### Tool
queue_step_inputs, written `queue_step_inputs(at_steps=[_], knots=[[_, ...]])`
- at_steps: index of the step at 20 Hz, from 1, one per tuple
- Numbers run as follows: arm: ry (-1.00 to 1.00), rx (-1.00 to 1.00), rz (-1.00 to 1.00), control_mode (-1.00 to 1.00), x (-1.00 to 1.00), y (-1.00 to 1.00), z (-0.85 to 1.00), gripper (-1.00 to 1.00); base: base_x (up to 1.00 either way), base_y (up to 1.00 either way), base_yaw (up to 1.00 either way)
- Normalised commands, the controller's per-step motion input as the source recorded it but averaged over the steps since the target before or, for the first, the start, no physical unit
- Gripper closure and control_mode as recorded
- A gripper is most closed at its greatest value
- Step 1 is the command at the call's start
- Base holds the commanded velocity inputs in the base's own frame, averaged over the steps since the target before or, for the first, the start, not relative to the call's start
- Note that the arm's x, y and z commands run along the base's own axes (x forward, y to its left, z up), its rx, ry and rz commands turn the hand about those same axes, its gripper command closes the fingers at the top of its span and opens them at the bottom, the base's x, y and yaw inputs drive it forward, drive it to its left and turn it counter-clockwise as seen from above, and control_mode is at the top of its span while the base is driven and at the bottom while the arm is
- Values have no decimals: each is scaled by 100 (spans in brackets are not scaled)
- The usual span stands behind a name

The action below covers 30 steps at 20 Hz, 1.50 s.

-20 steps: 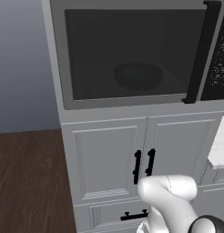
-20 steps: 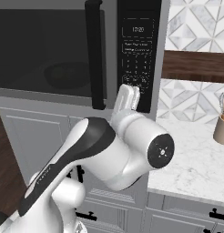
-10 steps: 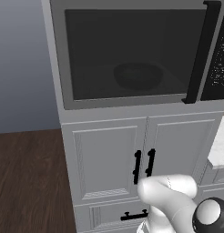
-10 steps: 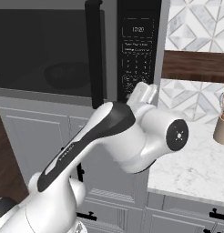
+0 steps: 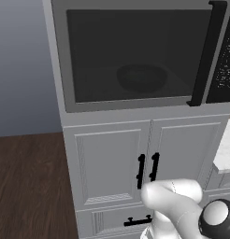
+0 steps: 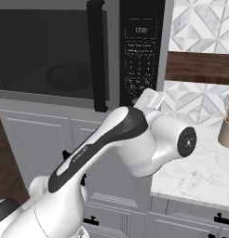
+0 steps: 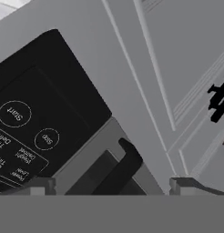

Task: Pick the avocado from the sink and place it in the bowl. Then pick the bowl and place it in the microwave. Then close the microwave door and press the start button.

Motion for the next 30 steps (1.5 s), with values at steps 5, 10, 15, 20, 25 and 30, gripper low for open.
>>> queue_step_inputs(at_steps=[5,10,15,20,25,30], knots=[[0,8,0,-100,31,0,0,-100,0,0,0],[2,9,0,-100,32,0,-2,-100,0,0,0],[2,10,0,-100,27,-6,-10,-100,0,0,0],[0,9,0,-100,3,-15,-4,-100,0,0,0],[0,7,0,-100,26,-4,0,-100,0,0,0],[0,9,0,-100,34,-10,-1,-100,0,0,0]])
